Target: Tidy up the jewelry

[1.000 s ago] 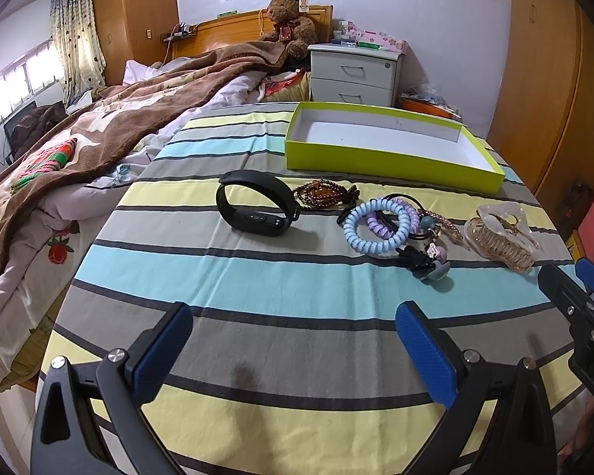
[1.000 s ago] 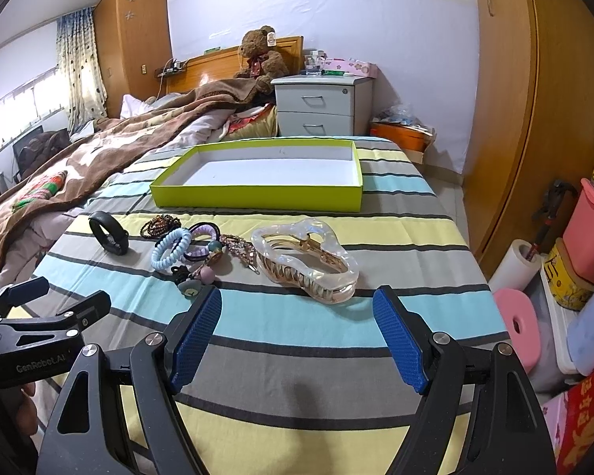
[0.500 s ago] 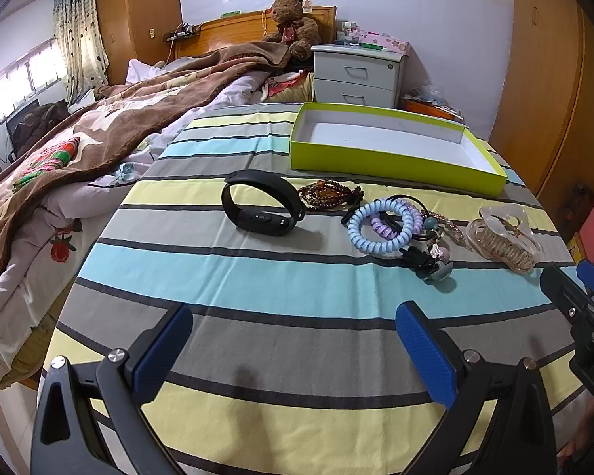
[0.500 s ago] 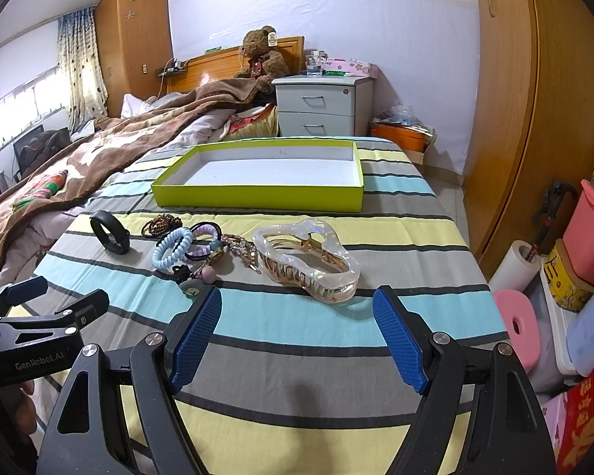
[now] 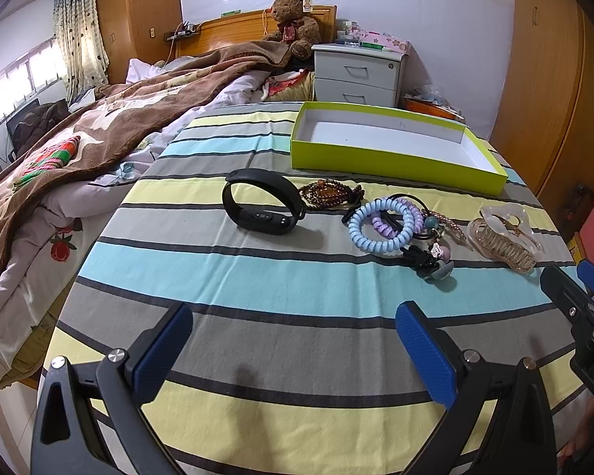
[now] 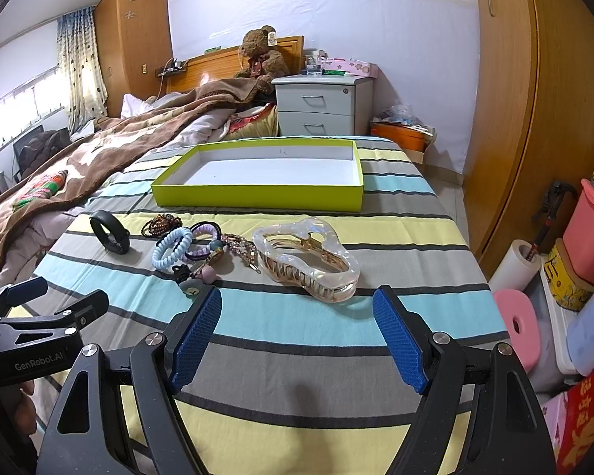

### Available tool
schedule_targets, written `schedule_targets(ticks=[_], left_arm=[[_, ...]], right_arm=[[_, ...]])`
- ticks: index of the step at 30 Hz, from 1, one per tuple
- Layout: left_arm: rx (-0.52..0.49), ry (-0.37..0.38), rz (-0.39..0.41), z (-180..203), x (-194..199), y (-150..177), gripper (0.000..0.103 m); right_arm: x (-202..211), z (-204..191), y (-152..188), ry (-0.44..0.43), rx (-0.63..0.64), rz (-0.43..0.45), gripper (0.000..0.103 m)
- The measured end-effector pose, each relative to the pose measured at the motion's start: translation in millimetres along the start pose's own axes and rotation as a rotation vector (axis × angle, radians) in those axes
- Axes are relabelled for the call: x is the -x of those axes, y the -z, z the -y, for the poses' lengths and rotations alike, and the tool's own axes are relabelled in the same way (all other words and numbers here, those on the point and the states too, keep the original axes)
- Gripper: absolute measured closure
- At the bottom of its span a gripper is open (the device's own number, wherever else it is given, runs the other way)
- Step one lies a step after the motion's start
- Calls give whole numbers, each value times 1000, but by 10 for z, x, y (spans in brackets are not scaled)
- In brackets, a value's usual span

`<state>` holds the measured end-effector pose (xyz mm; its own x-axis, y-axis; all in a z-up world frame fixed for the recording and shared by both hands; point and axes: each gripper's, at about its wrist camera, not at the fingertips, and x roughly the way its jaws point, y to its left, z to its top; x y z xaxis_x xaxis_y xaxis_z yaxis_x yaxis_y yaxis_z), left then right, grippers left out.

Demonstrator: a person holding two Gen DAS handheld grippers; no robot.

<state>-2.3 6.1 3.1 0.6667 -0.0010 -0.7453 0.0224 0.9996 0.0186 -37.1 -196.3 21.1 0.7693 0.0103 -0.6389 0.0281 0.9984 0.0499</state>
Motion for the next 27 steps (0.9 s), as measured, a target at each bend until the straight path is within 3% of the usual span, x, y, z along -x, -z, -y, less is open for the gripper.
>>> schedule_targets(ticks=[23,27], left_arm=[[8,-1,-7,-62,-14,-18,0],[27,73,-6,-171,-24,-44,0]], right_arm=[[-8,0,-9,-7,10,-5,24],[-10,60,-64,-19,15,3,24]])
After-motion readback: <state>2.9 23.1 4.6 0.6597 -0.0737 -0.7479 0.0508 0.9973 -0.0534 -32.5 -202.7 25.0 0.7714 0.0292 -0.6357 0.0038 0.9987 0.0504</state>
